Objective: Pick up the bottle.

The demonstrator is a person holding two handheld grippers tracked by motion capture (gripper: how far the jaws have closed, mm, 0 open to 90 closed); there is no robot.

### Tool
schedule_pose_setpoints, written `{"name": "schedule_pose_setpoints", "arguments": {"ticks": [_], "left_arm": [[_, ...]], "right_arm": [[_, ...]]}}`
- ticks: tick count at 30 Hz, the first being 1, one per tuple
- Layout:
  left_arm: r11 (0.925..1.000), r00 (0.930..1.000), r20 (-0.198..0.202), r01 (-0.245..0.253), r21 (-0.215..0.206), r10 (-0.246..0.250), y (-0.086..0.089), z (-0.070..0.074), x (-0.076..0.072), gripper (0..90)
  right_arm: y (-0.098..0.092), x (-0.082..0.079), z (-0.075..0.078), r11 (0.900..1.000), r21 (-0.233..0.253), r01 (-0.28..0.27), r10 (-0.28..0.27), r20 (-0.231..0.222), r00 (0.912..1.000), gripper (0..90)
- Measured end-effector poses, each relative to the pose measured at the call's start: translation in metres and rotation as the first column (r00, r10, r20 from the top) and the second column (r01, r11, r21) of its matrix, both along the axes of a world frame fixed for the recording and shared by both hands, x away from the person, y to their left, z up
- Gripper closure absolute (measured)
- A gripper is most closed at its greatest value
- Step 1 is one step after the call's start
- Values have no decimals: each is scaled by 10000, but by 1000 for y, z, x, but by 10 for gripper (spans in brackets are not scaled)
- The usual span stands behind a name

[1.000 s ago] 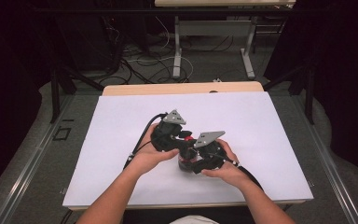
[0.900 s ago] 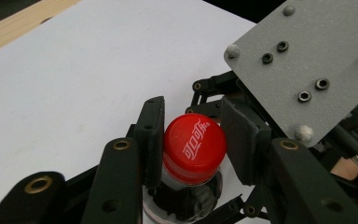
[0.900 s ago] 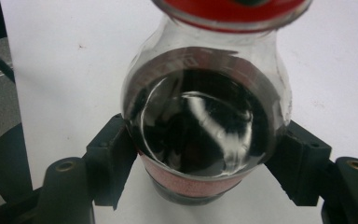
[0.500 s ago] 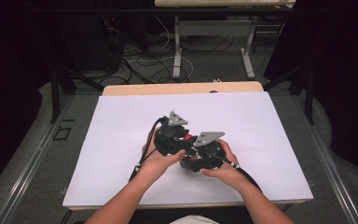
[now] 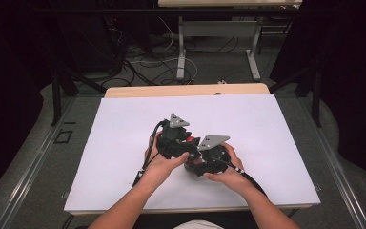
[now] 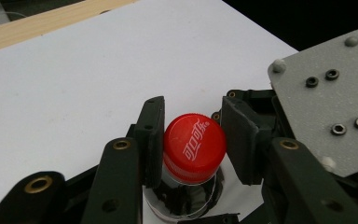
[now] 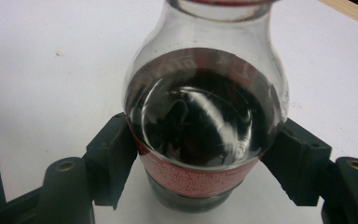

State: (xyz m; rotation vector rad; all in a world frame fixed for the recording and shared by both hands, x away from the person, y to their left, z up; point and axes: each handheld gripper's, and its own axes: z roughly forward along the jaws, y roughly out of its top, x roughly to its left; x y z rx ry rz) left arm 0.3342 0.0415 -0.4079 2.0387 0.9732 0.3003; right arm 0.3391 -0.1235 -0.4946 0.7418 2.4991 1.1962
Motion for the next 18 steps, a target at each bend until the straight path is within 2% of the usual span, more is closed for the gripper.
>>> {"name": "schedule_pose_setpoints", "arguments": {"ticks": [2,3,5,7,10,13,15,18], "left_arm": [[10000,10000,-85,-7,-33,6,2,0,1,612],[9998,10000,-82,21,-187,-23,2,0,2,611],[9998,9999,-17,130,-168,-130,2,0,2,610],[9993,9993,-94,364,-75,-365,3,1,4,594],[9976,9976,-117,675,-159,-677,4,3,5,543],[9933,9936,43,1126,-250,-1125,6,6,6,481],[9890,9891,51,1470,-139,-1470,8,7,7,448],[9839,9839,103,1784,-95,-1783,13,10,10,438]], "right_arm": [[0,0,0,10000,15,-5,5,-17,10000,294],[-1,0,0,10000,35,-39,40,-34,10000,295],[0,0,0,9999,133,-26,25,47,10000,295],[-1,0,0,9999,129,-23,22,104,9999,296],[-2,0,1,9998,147,-117,117,34,9999,297],[-3,1,1,9993,338,-154,156,-52,9999,297],[-4,1,2,9991,384,-205,206,-26,9998,298],[-5,1,3,9990,314,-304,306,-84,9995,298]]}}
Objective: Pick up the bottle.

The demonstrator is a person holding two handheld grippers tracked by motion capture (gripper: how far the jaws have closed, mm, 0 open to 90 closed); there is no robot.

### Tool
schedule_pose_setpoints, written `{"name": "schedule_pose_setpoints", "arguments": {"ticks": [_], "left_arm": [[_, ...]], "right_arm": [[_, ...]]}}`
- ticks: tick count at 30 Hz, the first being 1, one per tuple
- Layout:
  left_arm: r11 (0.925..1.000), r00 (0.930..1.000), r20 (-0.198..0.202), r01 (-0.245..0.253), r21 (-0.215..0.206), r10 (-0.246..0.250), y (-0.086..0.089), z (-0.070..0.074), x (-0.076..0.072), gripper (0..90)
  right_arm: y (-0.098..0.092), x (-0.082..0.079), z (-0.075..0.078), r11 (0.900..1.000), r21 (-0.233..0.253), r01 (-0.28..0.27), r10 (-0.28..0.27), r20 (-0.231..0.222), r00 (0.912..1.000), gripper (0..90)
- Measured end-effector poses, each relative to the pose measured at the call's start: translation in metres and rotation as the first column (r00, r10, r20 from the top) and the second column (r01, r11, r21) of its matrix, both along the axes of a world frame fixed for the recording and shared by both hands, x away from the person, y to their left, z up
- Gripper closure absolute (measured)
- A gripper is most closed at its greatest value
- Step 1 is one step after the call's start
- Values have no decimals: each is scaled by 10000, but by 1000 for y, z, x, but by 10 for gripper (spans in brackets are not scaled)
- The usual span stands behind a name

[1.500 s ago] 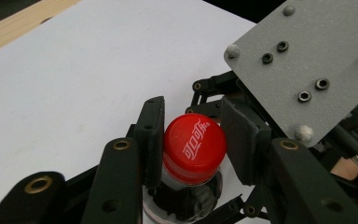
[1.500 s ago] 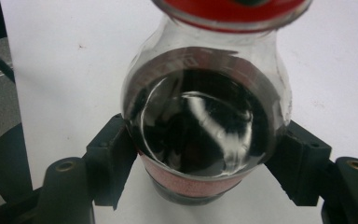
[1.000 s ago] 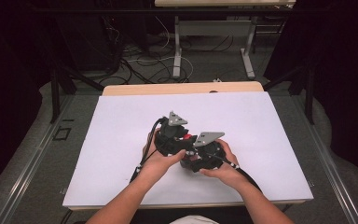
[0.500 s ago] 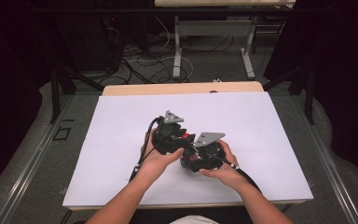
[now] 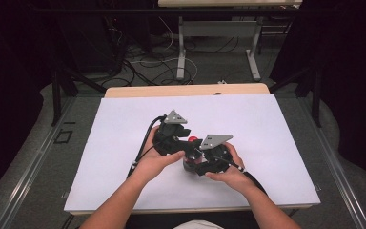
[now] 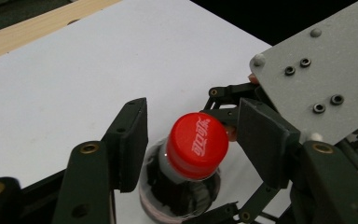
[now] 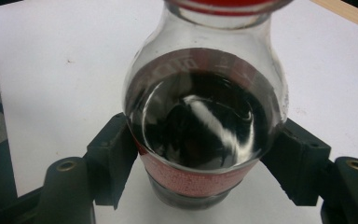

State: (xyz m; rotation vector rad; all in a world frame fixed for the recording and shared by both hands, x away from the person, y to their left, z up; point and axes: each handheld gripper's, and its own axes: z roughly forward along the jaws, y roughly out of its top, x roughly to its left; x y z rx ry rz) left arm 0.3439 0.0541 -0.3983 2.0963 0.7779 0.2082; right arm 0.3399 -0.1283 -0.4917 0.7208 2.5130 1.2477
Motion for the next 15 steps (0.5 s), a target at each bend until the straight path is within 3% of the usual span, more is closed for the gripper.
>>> {"name": "schedule_pose_setpoints", "arguments": {"ticks": [3,5,6,11,12,13,14,15], "left_arm": [[9963,9963,-227,830,-203,-835,6,4,5,433],[9872,9864,-392,1588,-156,-1593,9,5,9,434],[9840,9837,-258,1778,-89,-1779,8,5,10,437],[9634,9625,-574,2670,248,-2653,8,3,18,461],[9641,9633,-527,2646,214,-2632,6,1,18,485],[9563,9550,-694,2909,290,-2884,6,1,19,491],[9544,9539,-559,2968,327,-2948,5,0,20,501],[9466,9465,-674,3189,481,-3155,5,0,21,530]], "right_arm": [[0,1,-1,9996,228,-140,141,-45,9999,298],[0,0,-1,9993,234,-301,304,-137,9994,298],[1,0,-1,9989,290,-368,372,-145,9992,298],[2,-1,0,9979,288,-578,585,-215,9981,298],[2,-1,0,9973,292,-668,675,-259,9974,298],[2,-2,0,9968,206,-766,772,-303,9966,298],[3,-2,0,9962,254,-835,841,-233,9962,298],[3,-3,0,9959,276,-862,869,-254,9959,298]]}}
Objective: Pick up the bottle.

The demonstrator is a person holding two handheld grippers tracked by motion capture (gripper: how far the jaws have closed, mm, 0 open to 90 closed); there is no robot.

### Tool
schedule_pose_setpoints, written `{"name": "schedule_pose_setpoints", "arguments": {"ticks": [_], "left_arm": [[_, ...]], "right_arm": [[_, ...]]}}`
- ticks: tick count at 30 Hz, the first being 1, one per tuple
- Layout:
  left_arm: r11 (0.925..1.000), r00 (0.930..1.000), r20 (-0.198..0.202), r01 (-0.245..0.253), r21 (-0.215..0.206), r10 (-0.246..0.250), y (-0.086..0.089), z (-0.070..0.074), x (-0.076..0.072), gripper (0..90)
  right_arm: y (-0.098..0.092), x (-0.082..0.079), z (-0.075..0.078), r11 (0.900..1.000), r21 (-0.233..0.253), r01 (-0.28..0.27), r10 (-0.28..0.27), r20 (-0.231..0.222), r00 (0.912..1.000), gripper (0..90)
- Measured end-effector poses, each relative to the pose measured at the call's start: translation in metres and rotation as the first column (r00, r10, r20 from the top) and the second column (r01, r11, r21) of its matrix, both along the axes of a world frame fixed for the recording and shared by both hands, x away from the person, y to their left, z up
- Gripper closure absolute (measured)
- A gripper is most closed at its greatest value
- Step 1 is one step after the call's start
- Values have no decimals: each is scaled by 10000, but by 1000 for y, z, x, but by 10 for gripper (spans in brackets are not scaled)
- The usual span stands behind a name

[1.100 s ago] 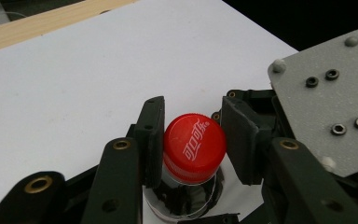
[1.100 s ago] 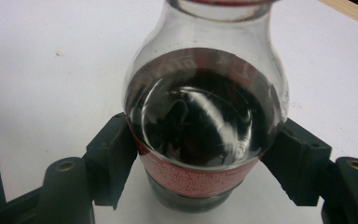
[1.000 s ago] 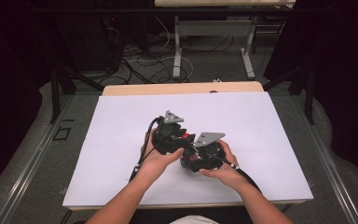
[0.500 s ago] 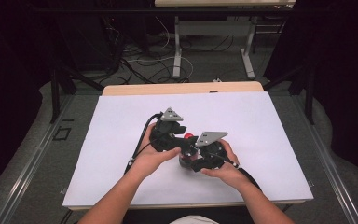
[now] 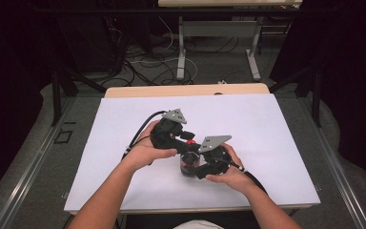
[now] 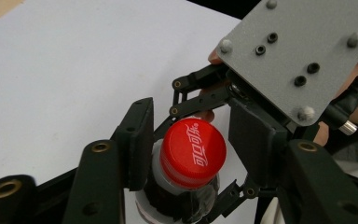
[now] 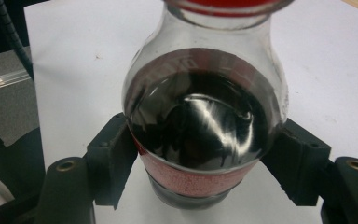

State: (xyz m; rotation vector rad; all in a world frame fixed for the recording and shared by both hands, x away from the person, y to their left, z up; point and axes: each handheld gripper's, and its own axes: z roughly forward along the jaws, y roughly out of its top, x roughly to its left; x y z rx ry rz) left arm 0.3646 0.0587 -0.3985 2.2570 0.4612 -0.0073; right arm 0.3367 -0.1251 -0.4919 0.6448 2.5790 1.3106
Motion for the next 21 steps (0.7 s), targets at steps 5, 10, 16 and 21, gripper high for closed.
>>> {"name": "schedule_pose_setpoints", "arguments": {"ticks": [5,10,16,21], "left_arm": [[9990,9994,247,231,370,-240,-5,-2,-1,601],[9984,9990,432,84,562,-108,-6,0,-3,610],[9968,9963,563,-668,445,642,-8,-1,-8,614],[9728,9714,590,-2312,164,2299,-14,-3,-18,615]], "right_arm": [[2,-1,-1,9999,-38,-111,112,33,9999,298],[2,-1,0,9999,-55,-98,98,-2,10000,298],[2,-1,-1,9998,-90,168,-167,128,9998,298],[1,-1,0,9991,-209,364,-360,176,9992,298]]}}
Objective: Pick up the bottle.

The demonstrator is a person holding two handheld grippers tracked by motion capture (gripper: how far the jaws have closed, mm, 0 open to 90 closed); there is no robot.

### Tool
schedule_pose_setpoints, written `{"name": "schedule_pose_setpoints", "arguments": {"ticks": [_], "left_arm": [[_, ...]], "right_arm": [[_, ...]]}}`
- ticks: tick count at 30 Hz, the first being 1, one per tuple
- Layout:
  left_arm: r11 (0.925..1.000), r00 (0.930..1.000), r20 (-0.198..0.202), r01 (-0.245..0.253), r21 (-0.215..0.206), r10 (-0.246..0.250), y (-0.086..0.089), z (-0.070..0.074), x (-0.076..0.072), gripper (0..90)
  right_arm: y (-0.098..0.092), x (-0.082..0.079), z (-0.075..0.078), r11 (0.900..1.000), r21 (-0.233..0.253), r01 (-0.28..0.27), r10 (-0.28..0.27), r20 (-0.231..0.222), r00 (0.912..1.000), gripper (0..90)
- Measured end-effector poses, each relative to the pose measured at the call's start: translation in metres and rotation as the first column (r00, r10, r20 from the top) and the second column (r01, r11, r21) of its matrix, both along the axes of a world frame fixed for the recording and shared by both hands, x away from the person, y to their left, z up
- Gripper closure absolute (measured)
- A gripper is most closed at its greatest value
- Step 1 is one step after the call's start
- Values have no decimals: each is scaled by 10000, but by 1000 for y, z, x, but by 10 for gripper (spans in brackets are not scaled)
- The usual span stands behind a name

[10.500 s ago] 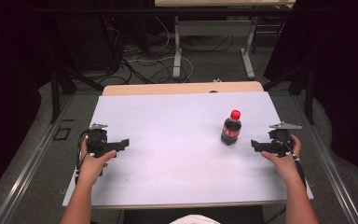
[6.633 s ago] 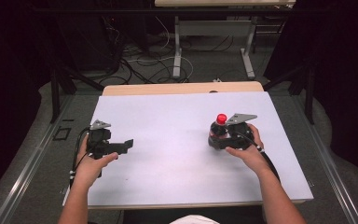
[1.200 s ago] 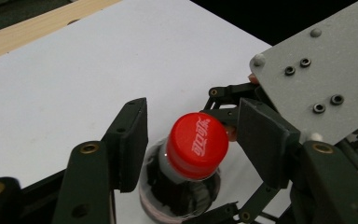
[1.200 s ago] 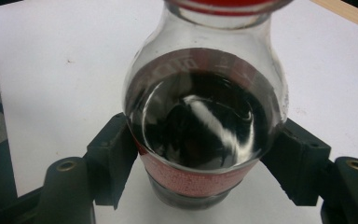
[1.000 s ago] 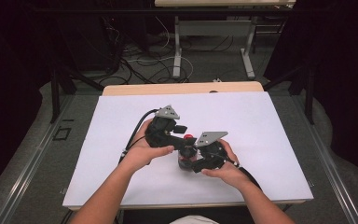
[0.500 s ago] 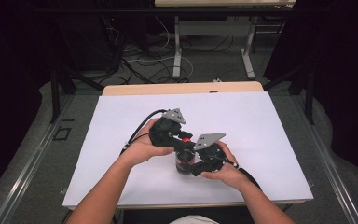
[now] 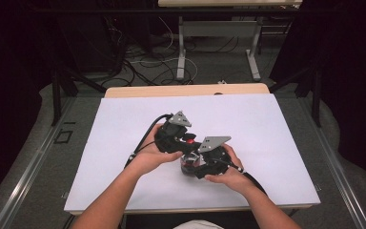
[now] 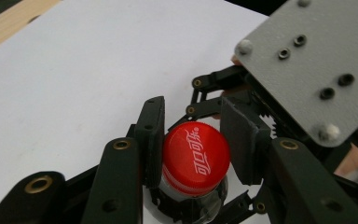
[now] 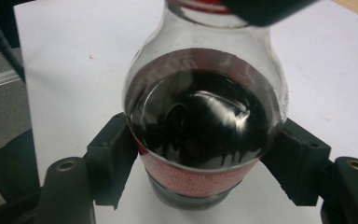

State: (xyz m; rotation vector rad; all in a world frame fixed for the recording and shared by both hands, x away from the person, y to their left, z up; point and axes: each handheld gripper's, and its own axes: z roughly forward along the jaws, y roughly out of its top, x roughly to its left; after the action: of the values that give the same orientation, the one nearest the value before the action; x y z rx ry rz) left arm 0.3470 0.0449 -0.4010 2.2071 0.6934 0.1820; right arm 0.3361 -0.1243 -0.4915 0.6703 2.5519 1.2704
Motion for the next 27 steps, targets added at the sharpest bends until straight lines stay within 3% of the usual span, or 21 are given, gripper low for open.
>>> {"name": "schedule_pose_setpoints", "arguments": {"ticks": [4,8,11,15,16,18,19,22,23,24,25,27], "left_arm": [[9928,9926,204,-1196,-75,1197,-5,0,-8,615],[9753,9748,335,-2201,-176,2206,-12,-1,-14,614],[9732,9727,342,-2293,-160,2297,-13,-1,-14,611],[9822,9825,88,-1857,-272,1860,-8,1,-11,561],[9839,9847,86,-1733,-434,1738,-7,2,-10,535],[9893,9896,198,-1420,-346,1427,-2,5,-8,464],[9935,9933,287,-1113,-256,1120,2,6,-6,464],[9985,9996,20,-265,-480,266,8,9,-3,452],[9982,9994,64,335,-499,-332,12,9,0,452],[9982,9994,64,335,-499,-332,12,9,0,455],[9940,9942,-34,1077,-214,-1078,15,11,4,459],[9918,9920,7,1266,-155,-1266,16,10,6,460]], "right_arm": [[0,0,0,9993,7,372,-372,284,9989,297],[1,-1,0,9984,22,565,-565,262,9981,297],[0,-1,1,9987,-39,508,-507,145,9986,297],[-1,1,0,9987,16,518,-519,251,9983,297],[-2,1,0,9986,19,520,-520,159,9985,297],[-2,1,-1,9987,44,509,-509,150,9986,297],[-2,1,-1,9987,44,509,-509,150,9986,297],[-2,1,0,9996,25,295,-295,-36,9996,297],[-1,1,0,9997,154,201,-201,9,9998,297],[-1,1,0,9997,154,201,-201,9,9998,297],[0,0,0,9998,219,43,-42,-81,10000,297],[0,0,0,9997,233,-32,33,-54,10000,297]]}}
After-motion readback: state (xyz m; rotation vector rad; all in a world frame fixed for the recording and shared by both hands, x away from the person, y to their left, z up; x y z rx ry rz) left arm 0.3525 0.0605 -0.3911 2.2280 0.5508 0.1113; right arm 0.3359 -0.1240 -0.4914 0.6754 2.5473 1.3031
